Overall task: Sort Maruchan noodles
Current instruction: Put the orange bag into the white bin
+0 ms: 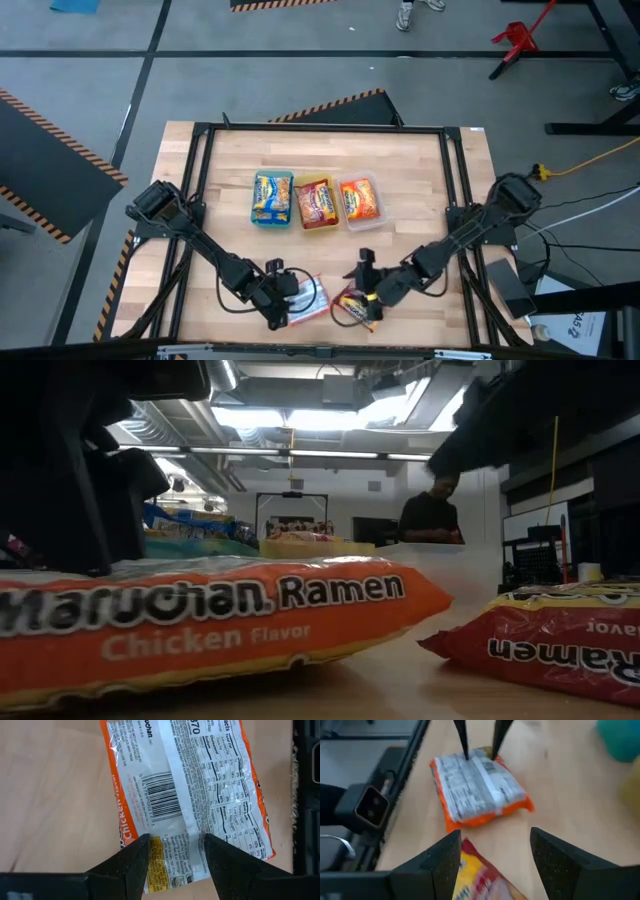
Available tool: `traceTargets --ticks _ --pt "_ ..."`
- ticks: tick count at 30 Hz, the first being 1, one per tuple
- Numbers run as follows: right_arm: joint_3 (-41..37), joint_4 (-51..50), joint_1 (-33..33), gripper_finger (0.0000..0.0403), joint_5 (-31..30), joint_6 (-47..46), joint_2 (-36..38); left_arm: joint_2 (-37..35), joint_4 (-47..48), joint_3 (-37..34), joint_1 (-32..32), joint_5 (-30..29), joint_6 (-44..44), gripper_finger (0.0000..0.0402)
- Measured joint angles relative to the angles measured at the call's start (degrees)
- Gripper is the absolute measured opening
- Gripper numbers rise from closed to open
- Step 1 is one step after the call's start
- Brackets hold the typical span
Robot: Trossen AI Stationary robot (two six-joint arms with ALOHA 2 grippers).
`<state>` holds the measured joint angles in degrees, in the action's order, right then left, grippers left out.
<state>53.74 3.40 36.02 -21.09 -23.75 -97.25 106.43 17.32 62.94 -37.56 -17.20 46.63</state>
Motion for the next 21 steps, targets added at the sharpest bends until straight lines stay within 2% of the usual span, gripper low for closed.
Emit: traceTargets --ticks 5,9,11,16,21 --pt "0.04 7.11 -2.71 0.0223 5.38 0.71 -3.64 0.02 0.26 -0.05 0.07 -2.85 0.01 0.0184" --pt "0.03 6.68 -2.59 0.0223 6.38 10.56 -5.85 -0.08 -0.55 -1.42 0.02 -2.88 1.83 0.0184" --pt "0.01 6.81 -1.70 0.0223 5.40 18.23 -6.72 -0.23 -1.57 -2.97 0.00 -2.87 4.38 0.0184" --pt "0.12 7.09 0.18 0.0223 -4.38 32.61 -8.36 -0.35 -6.21 -6.55 0.02 -3.45 7.06 0.0184" --pt "1.17 7.27 0.33 0.0223 -4.95 41.06 -8.57 -0.33 -7.67 -7.45 0.04 -3.49 7.02 0.0184"
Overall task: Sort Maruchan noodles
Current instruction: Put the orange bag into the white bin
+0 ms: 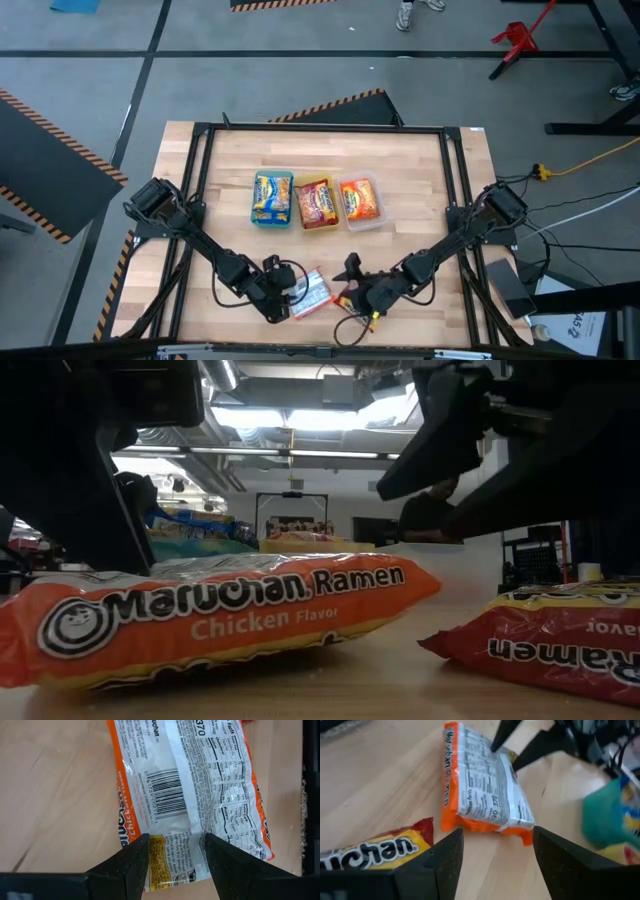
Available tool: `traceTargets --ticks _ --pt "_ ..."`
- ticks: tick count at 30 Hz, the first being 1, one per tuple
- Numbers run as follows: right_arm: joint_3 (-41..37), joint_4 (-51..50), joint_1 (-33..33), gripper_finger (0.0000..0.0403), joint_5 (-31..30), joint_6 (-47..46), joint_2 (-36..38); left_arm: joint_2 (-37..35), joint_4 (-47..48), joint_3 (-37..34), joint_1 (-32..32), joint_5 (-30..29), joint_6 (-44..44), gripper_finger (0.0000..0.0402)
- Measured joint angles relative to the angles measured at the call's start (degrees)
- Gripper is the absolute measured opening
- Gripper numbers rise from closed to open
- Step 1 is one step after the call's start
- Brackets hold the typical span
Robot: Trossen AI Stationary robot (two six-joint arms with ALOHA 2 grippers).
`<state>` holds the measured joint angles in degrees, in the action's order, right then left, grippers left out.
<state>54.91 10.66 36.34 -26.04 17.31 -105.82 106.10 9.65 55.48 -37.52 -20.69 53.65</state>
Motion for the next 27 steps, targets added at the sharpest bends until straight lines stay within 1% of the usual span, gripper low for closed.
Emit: traceTargets --ticks 4,8,14,16,20,27 --pt "0.53 -0.11 0.02 0.0223 0.25 5.43 0.00 0.00 -0.04 -0.06 0.13 0.24 -0.04 0.0184" --pt "0.60 -0.08 0.02 0.0223 2.64 8.45 -0.01 0.00 -0.12 -0.09 0.50 0.65 -0.19 0.0184" --pt "0.60 3.42 0.02 0.0223 3.71 14.93 -2.59 0.05 -1.01 -0.13 2.01 1.13 -0.92 0.0184" --pt "0.60 4.75 0.02 0.0223 4.11 15.95 -3.52 0.07 -1.27 -0.17 2.56 1.78 -1.72 0.0184" --pt "0.66 5.39 0.04 0.0223 2.39 16.63 -3.85 0.07 -1.48 -0.17 3.42 2.40 -2.42 0.0184" --pt "0.84 3.14 -0.01 0.0223 3.43 20.52 -3.68 0.04 -1.91 -0.17 5.40 4.69 -5.10 0.0184"
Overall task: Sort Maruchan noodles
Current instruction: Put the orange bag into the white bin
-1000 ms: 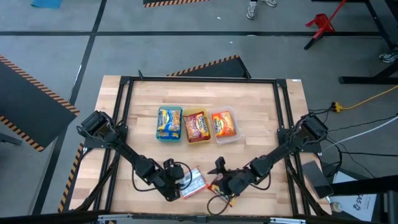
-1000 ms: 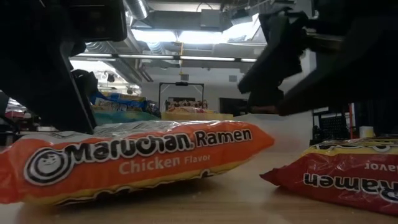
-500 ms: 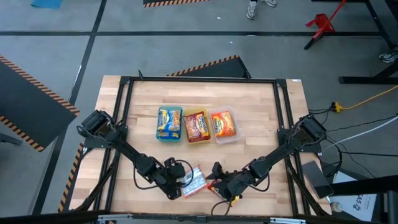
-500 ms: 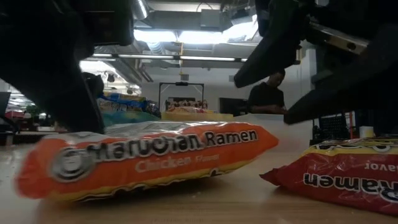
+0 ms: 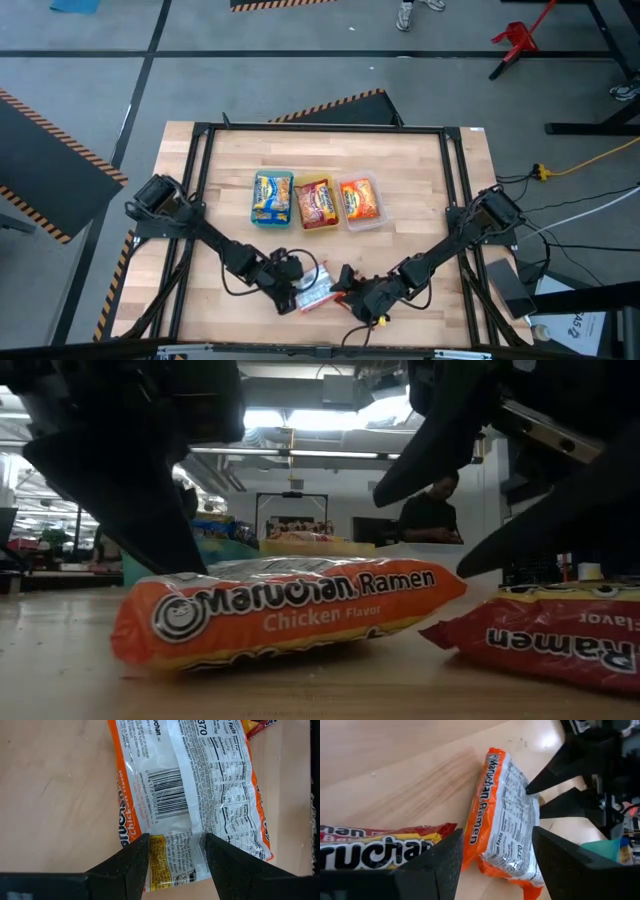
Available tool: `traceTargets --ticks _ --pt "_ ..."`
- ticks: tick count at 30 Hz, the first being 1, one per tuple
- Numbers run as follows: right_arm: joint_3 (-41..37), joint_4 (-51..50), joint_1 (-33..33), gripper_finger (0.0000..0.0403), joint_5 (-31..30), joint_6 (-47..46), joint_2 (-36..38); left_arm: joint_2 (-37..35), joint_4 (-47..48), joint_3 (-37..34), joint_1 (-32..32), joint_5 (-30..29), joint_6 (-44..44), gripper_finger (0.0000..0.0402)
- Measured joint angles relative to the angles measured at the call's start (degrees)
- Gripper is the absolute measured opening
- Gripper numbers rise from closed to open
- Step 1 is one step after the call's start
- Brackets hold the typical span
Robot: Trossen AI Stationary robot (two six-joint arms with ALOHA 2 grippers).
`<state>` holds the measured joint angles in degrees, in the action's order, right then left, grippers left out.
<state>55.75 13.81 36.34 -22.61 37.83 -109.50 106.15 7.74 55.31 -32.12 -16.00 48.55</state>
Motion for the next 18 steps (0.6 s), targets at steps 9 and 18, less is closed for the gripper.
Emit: traceTargets --ticks 9,18 --pt "0.22 -17.88 0.56 0.0223 -14.92 -3.96 0.59 0.00 -0.52 0.00 1.16 0.51 -1.47 0.0184" --pt "2.12 -23.86 1.17 0.0223 -23.14 -3.55 5.74 0.02 -0.63 0.00 1.16 0.51 -2.57 0.0184"
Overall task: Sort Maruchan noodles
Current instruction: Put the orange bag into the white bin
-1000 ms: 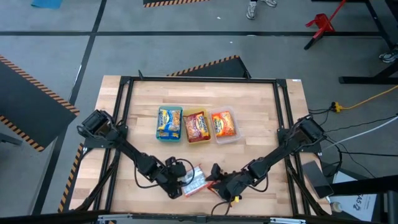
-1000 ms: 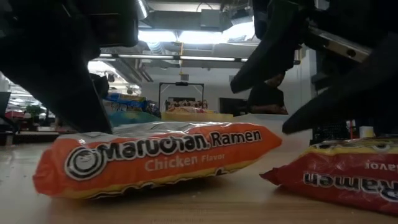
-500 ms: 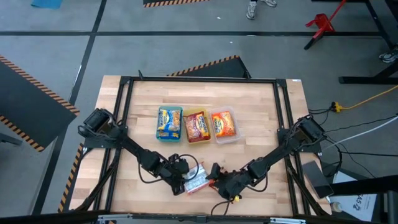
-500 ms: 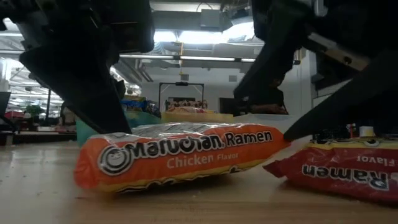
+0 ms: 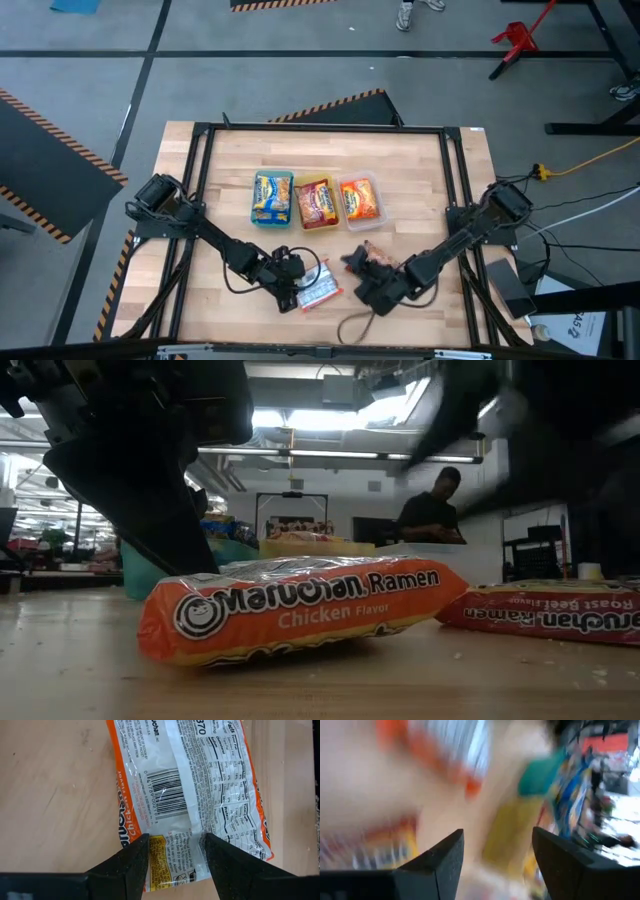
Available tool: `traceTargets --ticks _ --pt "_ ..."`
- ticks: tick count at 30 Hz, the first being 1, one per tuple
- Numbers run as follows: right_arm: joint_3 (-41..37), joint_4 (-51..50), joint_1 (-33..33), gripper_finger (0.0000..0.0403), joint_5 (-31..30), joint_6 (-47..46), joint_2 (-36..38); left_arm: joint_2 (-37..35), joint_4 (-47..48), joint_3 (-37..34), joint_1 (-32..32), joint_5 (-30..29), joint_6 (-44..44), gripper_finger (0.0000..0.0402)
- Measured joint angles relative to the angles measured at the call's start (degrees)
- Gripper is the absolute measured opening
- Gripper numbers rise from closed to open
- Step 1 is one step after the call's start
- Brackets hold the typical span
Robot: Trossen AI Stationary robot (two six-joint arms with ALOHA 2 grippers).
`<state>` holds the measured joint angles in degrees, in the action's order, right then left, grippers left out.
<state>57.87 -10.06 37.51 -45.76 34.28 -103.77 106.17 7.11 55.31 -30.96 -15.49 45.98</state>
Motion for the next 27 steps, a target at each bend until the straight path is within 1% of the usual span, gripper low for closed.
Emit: traceTargets --ticks 1,4,6,10,14,17,21,23,25,27 --pt "1.45 0.75 0.45 0.0223 2.75 -0.88 0.62 0.00 -0.02 0.00 0.00 0.00 -0.02 0.0184" --pt "4.29 1.91 1.64 0.0223 13.55 -2.16 0.13 0.00 -0.12 -0.02 -0.02 -0.04 -0.06 0.0184" --pt "5.14 4.00 1.68 0.0223 16.58 -1.69 -1.58 0.00 -0.21 -0.02 -0.02 -0.02 -0.09 0.0184" --pt "5.42 6.38 0.36 0.0223 16.13 2.72 -4.96 0.11 -1.21 -0.13 0.00 -0.06 -0.15 0.0184" --pt "6.21 7.46 -0.48 0.0223 19.56 5.15 -9.24 0.11 -1.45 -0.13 0.15 0.12 -0.15 0.0184" --pt "7.24 7.25 -0.38 0.0223 18.07 6.76 -11.44 0.13 -1.54 -0.13 0.35 0.39 -0.20 0.0184" --pt "7.76 8.32 -0.33 0.0223 14.54 7.11 -11.85 0.15 -1.89 -0.15 0.64 0.63 -0.38 0.0184" --pt "7.75 10.01 -0.43 0.0223 14.31 8.63 -11.85 0.16 -2.07 -0.20 0.86 0.72 -0.86 0.0184" --pt "7.71 12.08 -0.45 0.0223 15.14 11.62 -11.85 0.15 -2.46 -0.25 1.01 1.48 -1.76 0.0184" --pt "7.76 13.48 -1.05 0.0223 17.91 13.42 -12.18 0.24 -3.27 -0.28 1.21 2.44 -2.21 0.0184"
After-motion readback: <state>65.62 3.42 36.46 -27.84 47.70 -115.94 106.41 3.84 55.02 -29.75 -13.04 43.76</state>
